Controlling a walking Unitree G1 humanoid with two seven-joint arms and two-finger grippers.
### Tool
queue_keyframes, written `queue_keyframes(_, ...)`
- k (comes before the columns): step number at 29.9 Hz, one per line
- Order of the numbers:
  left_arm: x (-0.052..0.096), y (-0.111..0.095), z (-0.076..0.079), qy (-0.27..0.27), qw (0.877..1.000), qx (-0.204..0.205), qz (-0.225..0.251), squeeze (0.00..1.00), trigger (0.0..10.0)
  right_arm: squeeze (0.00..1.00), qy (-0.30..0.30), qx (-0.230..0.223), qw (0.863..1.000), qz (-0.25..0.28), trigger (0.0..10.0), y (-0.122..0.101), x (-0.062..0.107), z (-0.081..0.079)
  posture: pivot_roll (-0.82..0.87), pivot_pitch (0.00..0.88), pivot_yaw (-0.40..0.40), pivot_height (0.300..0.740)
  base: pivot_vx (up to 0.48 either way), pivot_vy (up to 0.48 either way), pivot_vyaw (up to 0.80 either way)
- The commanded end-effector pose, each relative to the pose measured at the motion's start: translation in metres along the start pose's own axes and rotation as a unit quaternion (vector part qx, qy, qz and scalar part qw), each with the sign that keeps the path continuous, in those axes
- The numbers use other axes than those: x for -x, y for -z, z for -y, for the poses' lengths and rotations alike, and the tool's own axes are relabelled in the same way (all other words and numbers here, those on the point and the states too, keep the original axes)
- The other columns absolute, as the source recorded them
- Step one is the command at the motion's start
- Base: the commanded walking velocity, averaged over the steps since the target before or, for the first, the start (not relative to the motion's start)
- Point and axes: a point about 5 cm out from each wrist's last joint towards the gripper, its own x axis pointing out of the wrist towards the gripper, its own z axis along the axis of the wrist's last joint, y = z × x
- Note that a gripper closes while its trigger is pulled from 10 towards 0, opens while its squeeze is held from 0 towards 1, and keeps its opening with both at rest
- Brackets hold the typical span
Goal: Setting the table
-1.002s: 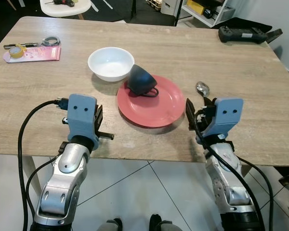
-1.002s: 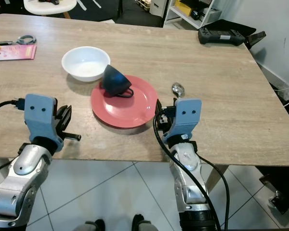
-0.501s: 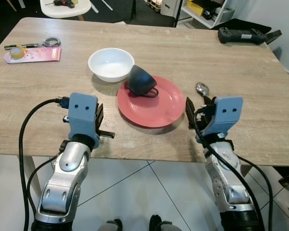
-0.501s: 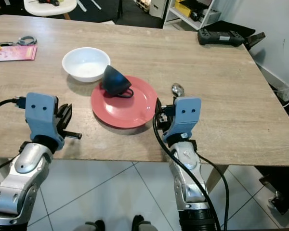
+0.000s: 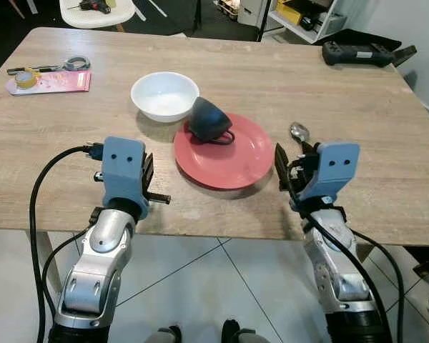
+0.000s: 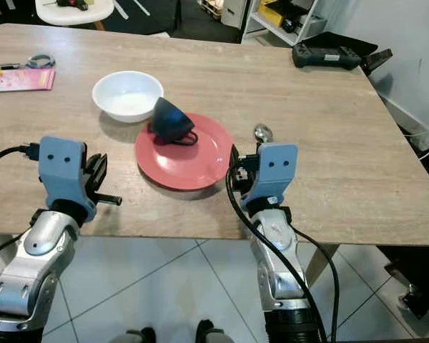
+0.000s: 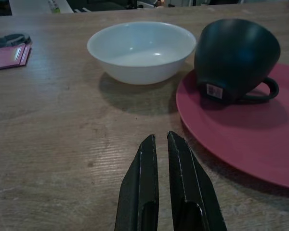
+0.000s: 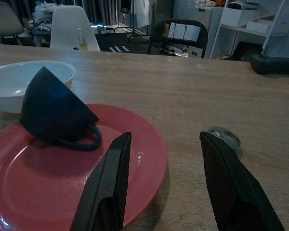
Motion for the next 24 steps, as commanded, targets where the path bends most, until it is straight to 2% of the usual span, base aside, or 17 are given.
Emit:
queue_keyframes(1, 0.0000, 0.0029, -0.0012, -0.006, 1.000, -0.004, -0.005, 0.00, 10.0, 0.00, 0.007, 0.001, 1.000, -0.013, 10.0, 0.0059, 0.0016, 0.0031, 0.06, 0.145, 0.015, 0.740, 0.000, 0.000, 0.00)
queue_keyframes(5, -0.0001, 0.0020, -0.0019, -0.006, 1.000, -0.004, 0.001, 0.00, 10.0, 0.00, 0.007, 0.001, 1.000, -0.013, 10.0, 0.0059, 0.0016, 0.0028, 0.06, 0.146, 0.017, 0.740, 0.000, 0.000, 0.00)
queue_keyframes(9, -0.0004, 0.0012, -0.0019, -0.004, 1.000, -0.008, 0.005, 0.00, 10.0, 0.00, 0.005, 0.001, 1.000, -0.012, 10.0, 0.0059, 0.0017, 0.0020, 0.06, 0.146, 0.017, 0.740, 0.277, 0.000, 0.00)
queue_keyframes(24, -0.0017, 0.0009, -0.0019, 0.000, 1.000, -0.008, 0.005, 0.00, 10.0, 0.00, 0.008, 0.001, 1.000, -0.012, 10.0, 0.0066, 0.0019, 0.0028, 0.06, 0.141, 0.022, 0.740, 0.455, 0.000, 0.00)
